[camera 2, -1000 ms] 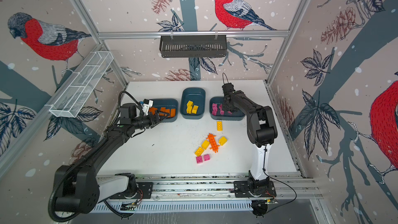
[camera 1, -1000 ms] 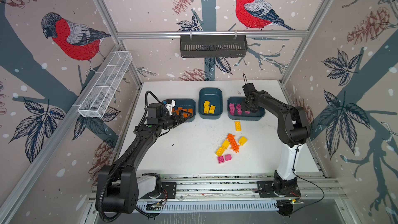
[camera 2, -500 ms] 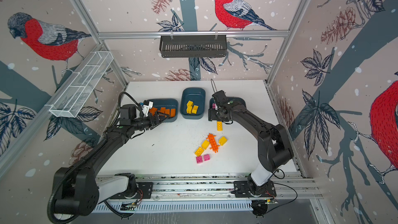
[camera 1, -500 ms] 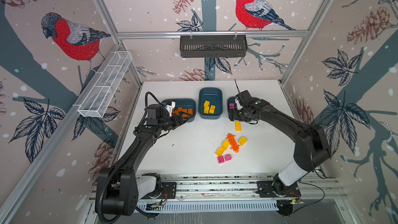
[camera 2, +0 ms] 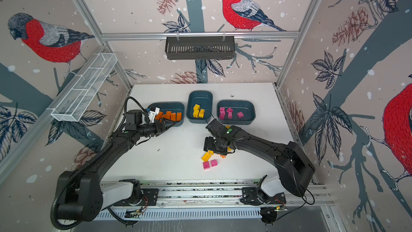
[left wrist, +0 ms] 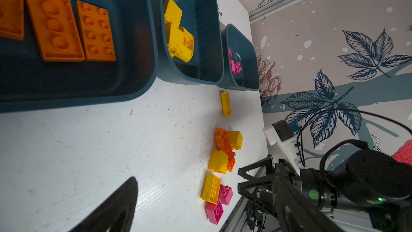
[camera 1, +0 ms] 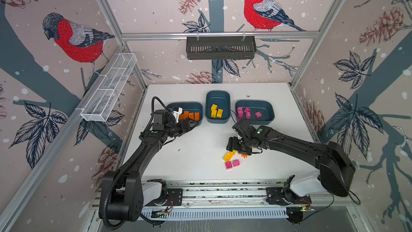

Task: Sort the legos into containers by color
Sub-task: 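Lower the right gripper onto a yellow brick in the pile and grasp it, then carry the yellow brick to the middle bin and release it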

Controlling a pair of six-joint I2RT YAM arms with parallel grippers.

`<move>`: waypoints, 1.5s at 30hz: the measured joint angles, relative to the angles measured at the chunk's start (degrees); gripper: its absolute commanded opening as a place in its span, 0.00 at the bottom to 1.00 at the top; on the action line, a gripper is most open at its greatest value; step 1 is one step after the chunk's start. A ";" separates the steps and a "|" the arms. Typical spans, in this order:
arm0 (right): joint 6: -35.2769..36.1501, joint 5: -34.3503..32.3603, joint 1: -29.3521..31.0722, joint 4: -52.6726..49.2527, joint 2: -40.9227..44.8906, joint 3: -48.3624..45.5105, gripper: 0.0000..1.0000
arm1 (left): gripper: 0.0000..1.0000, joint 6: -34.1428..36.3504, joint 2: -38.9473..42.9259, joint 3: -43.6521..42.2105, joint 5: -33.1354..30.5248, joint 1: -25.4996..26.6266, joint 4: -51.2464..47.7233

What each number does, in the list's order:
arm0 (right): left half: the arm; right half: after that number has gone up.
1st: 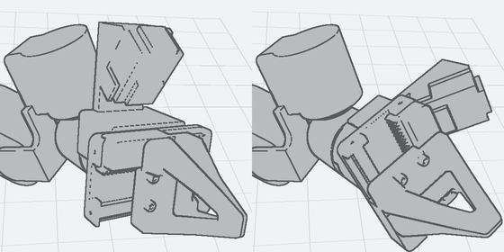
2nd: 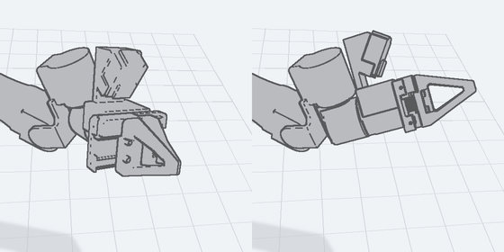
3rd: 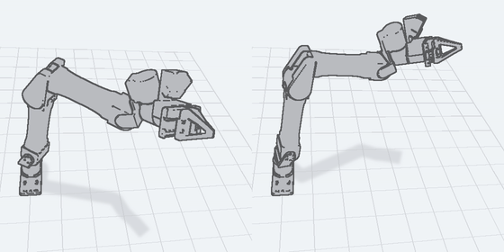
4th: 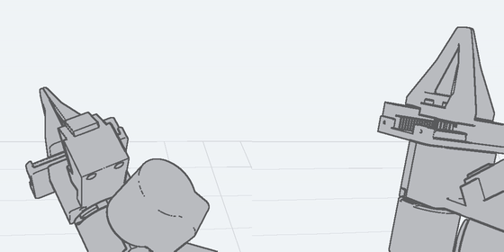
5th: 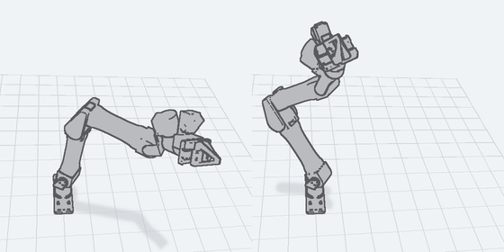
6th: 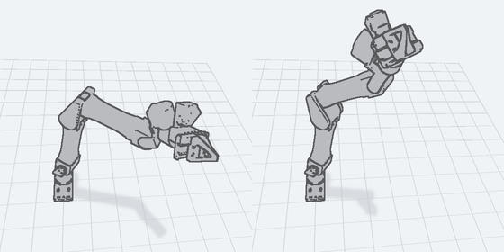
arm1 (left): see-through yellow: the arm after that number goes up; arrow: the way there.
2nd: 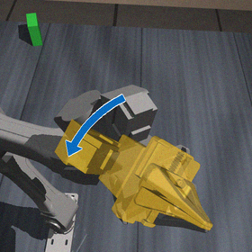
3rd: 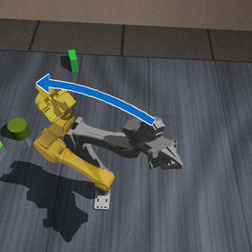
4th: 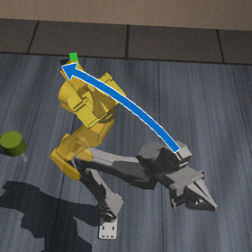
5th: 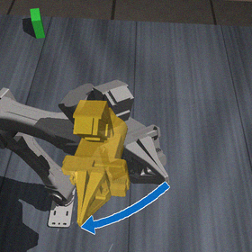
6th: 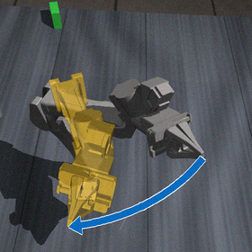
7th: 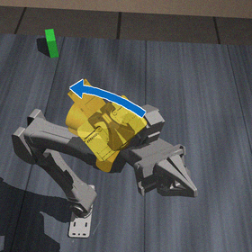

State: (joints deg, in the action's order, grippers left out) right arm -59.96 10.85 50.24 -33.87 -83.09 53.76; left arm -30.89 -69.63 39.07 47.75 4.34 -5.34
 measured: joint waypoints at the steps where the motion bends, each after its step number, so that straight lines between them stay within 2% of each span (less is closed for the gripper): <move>1: -1.51 0.00 0.44 -0.09 -0.22 -0.02 0.75 | 0.94 0.48 -0.15 -0.07 0.02 0.00 0.00; 6: -7.21 -1.40 1.55 -0.02 -3.82 0.70 0.71 | 0.94 1.92 -0.76 -0.42 0.04 0.00 -0.02; 11: -8.98 -1.36 3.04 1.20 -8.98 2.86 0.66 | 0.94 2.80 0.79 -1.29 0.00 0.00 -0.04; 21: -10.40 -1.36 5.99 2.73 -15.98 5.70 0.54 | 0.94 4.83 2.54 -2.34 -0.22 -0.17 -2.05; 28: -10.38 -5.03 6.32 1.05 -19.04 8.11 0.39 | 0.94 6.34 3.48 -3.04 -0.35 -0.52 -4.28; 32: -8.68 -6.99 6.73 -1.14 -20.28 10.36 0.31 | 0.94 6.51 4.24 -3.41 -0.37 -0.61 -4.48; 39: -2.49 -13.07 5.42 -6.91 -18.91 18.80 0.28 | 0.94 6.62 4.87 -3.48 -0.20 -0.79 -4.35; 45: 5.60 -18.01 -2.73 -9.16 -19.12 29.64 0.28 | 0.93 3.61 4.46 -3.34 0.20 -0.79 -2.99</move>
State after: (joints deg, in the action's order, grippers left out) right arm -54.37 -7.16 47.51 -43.03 -102.21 83.40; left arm -27.29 -65.17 35.73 47.94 3.55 -8.34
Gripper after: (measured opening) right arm 0.334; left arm 0.935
